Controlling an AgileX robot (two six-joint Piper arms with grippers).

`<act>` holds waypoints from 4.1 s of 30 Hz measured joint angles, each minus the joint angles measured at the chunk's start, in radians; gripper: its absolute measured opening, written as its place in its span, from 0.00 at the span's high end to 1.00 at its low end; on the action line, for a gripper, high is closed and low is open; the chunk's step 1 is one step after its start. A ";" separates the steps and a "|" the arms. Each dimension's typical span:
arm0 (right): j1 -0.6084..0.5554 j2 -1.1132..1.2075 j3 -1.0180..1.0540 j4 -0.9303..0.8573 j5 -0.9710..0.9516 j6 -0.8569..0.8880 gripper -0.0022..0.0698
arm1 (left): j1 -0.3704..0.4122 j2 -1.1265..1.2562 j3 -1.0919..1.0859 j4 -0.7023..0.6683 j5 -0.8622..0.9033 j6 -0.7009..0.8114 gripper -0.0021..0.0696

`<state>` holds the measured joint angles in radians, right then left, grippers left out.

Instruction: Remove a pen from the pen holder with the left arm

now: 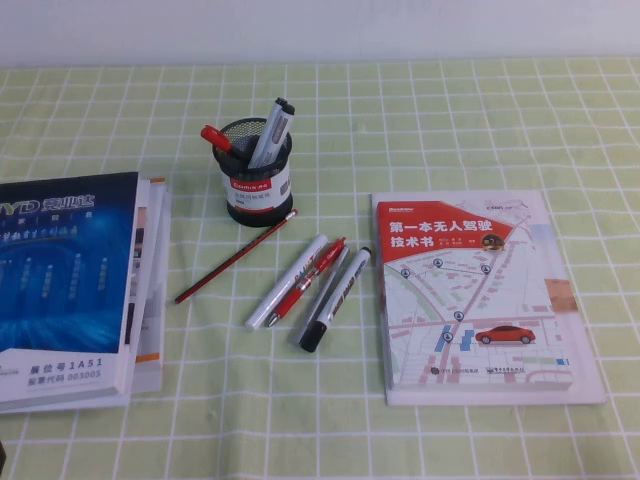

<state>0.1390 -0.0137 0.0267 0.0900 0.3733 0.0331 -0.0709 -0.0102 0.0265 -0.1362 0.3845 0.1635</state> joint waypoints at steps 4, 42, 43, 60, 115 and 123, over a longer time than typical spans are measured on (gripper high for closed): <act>0.000 0.000 0.000 0.000 0.000 0.000 0.99 | 0.000 0.000 0.000 0.000 0.000 0.000 0.98; 0.000 0.000 0.000 0.000 0.000 0.000 0.99 | 0.000 0.000 0.000 -0.512 -0.282 -0.087 0.98; 0.000 0.000 0.000 0.000 0.000 0.000 0.99 | 0.000 0.000 0.000 -0.512 -0.282 -0.087 0.98; 0.000 0.000 0.000 0.000 0.000 0.000 0.99 | 0.000 0.002 -0.048 -0.514 -0.245 -0.038 0.98; 0.000 0.000 0.000 0.004 0.000 0.000 0.99 | -0.341 1.686 -0.667 0.128 -1.286 -0.567 0.35; 0.000 0.000 0.000 0.004 0.000 0.000 0.99 | -0.341 1.831 -0.827 0.094 -1.290 -0.569 0.34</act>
<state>0.1390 -0.0137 0.0267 0.0942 0.3733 0.0331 -0.4116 1.8209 -0.8001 -0.0423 -0.9056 -0.4054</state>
